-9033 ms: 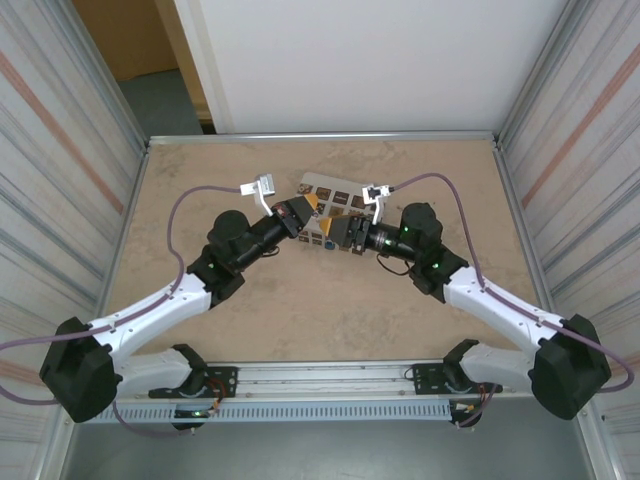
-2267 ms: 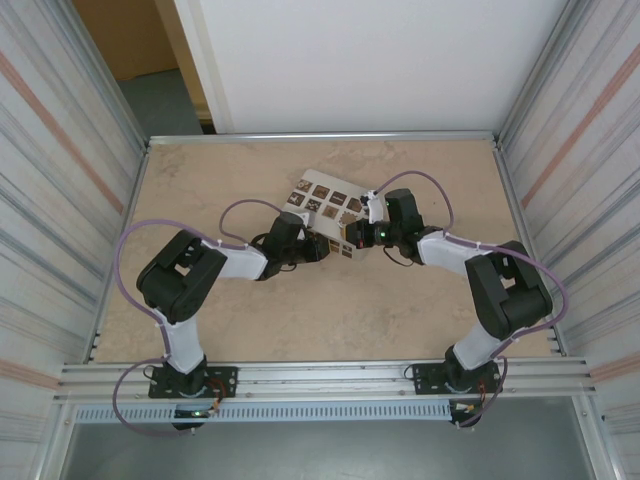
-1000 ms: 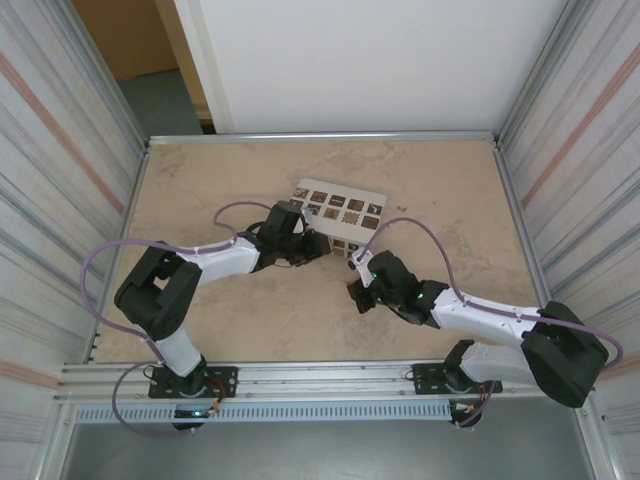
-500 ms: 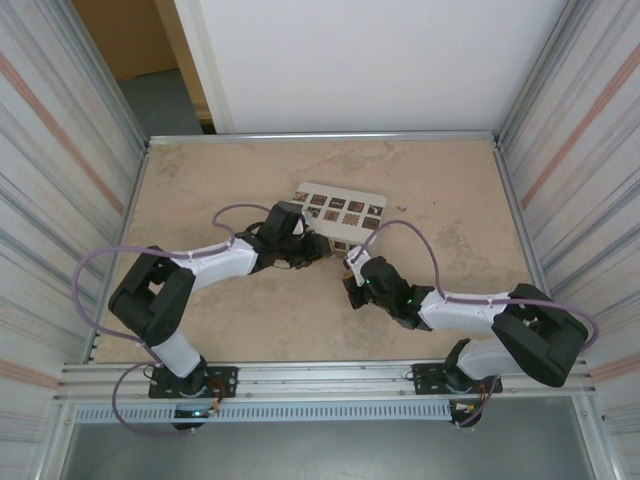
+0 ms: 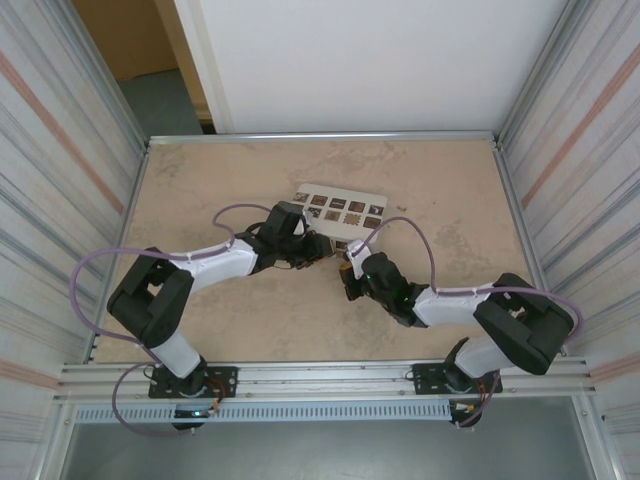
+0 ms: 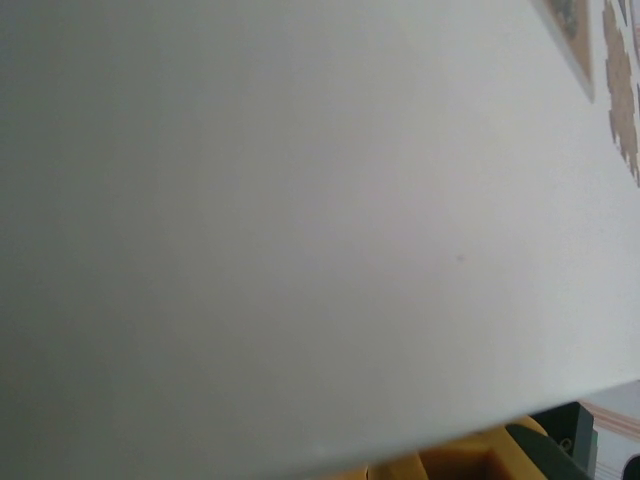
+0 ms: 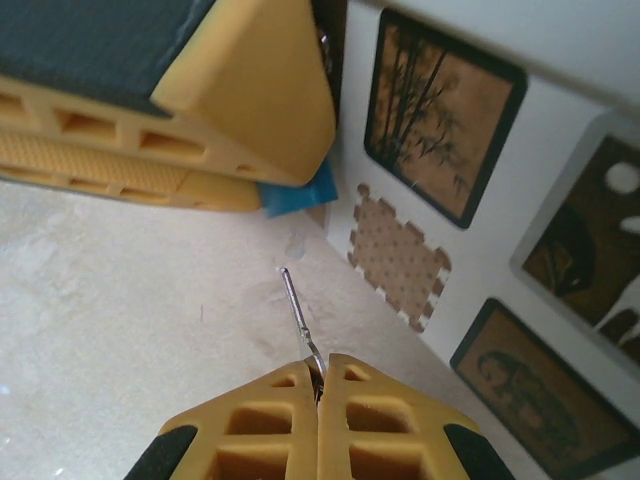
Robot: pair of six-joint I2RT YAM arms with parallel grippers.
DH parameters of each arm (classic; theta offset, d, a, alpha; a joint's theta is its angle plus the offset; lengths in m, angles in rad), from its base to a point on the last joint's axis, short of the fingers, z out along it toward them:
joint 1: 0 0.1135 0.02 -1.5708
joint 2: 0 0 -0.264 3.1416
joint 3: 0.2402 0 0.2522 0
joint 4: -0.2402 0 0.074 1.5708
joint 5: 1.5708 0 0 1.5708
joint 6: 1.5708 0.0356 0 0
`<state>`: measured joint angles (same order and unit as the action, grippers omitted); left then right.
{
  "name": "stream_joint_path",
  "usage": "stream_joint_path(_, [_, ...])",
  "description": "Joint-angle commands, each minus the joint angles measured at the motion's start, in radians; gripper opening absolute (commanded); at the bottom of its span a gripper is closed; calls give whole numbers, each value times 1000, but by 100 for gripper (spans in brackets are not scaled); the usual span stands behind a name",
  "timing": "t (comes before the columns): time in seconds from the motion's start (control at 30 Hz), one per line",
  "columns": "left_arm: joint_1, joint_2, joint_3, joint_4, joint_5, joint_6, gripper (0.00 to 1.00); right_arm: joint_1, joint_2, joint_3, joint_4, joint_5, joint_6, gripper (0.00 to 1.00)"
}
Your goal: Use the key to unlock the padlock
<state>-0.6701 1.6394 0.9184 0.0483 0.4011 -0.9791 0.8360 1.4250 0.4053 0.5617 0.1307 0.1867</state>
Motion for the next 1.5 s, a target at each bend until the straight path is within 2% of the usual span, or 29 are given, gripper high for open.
stream_joint_path(0.0, [-13, -58, 23, 26, 40, -26, 17, -21, 22, -8, 62, -18, 34, 0])
stream_joint_path(0.37, [-13, -61, 17, 27, 37, -26, 17, -25, 48, 15, 69, -31, 35, 0])
stream_joint_path(1.47, [-13, -42, 11, 42, 37, -27, 18, -44, -14, 11, 80, -68, 71, 0])
